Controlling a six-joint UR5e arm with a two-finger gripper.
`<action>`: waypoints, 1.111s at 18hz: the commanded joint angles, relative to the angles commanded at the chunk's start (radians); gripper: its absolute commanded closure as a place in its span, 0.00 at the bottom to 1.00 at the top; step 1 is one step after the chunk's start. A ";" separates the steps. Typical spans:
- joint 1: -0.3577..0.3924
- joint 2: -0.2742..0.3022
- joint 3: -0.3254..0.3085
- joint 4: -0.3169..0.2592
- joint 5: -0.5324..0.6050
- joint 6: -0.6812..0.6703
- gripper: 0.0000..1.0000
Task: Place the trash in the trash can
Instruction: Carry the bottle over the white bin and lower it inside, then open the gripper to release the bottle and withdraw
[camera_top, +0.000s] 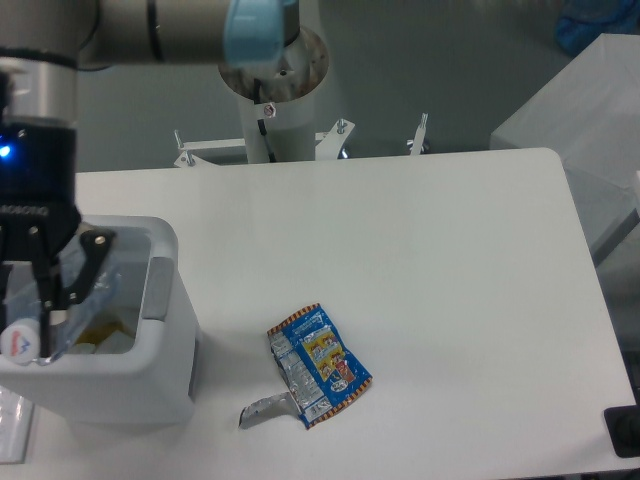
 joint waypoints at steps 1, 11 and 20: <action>-0.003 0.000 -0.005 0.000 0.000 -0.002 0.56; -0.003 0.031 -0.069 -0.002 0.005 0.002 0.47; 0.208 0.041 -0.236 -0.005 0.011 -0.009 0.09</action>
